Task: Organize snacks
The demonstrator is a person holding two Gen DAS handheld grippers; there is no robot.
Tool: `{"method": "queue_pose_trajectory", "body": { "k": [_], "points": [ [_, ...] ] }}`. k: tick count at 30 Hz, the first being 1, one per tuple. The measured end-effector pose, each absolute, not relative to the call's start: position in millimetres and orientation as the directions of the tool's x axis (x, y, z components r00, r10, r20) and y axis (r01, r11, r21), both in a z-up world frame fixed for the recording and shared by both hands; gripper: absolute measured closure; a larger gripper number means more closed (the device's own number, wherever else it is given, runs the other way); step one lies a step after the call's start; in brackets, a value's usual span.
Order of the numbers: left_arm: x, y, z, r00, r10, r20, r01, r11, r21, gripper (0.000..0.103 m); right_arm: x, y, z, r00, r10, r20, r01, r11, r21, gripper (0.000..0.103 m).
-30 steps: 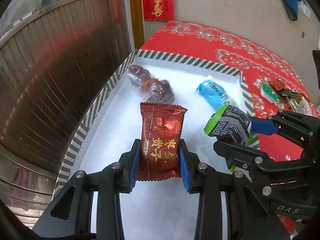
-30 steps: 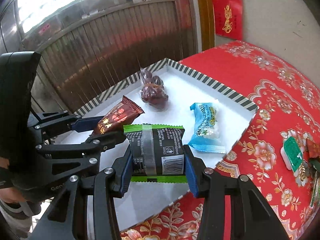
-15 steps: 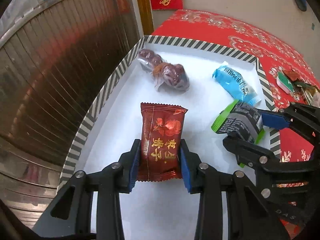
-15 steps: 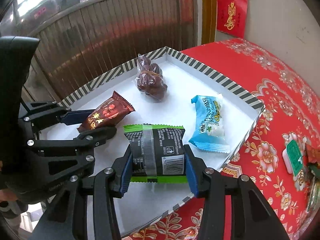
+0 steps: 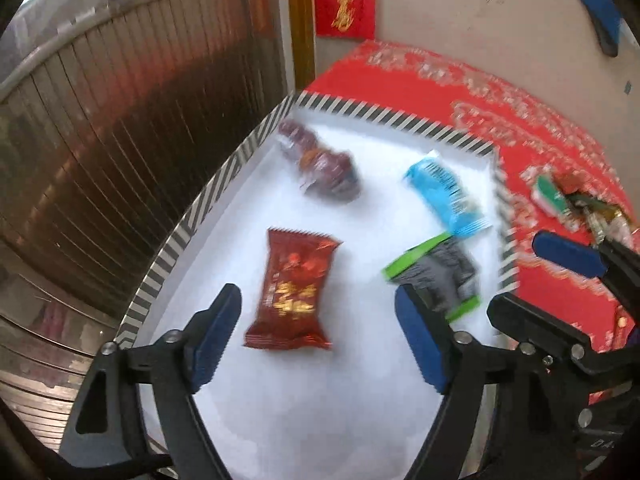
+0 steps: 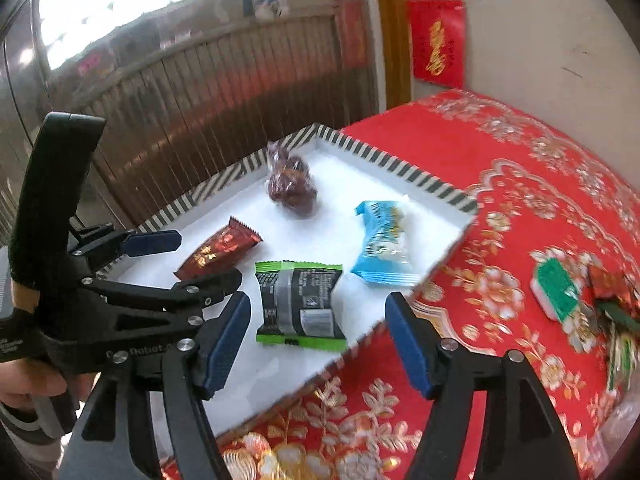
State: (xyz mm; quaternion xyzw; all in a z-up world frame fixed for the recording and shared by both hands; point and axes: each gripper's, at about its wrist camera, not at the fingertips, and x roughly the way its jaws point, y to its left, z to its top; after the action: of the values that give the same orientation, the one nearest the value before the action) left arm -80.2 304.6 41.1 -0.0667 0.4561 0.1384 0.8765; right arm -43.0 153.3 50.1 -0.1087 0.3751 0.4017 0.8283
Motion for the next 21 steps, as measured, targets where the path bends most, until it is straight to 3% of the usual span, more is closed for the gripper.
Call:
{"method": "queue_pose_trajectory", "body": {
  "k": [5,21],
  "points": [
    [-78,272,61,0.593,0.143,-0.792,-0.249,0.968,-0.011,0.015,-45,110,69,0.455,0.591,-0.666,-0.707,0.695,0.134,0.023],
    [-12,148,78,0.587,0.021,-0.809,-0.127,0.990,-0.067,0.014,-31,-57,63,0.592,0.460,-0.662,-0.467,0.865,0.184,0.023]
  ]
}}
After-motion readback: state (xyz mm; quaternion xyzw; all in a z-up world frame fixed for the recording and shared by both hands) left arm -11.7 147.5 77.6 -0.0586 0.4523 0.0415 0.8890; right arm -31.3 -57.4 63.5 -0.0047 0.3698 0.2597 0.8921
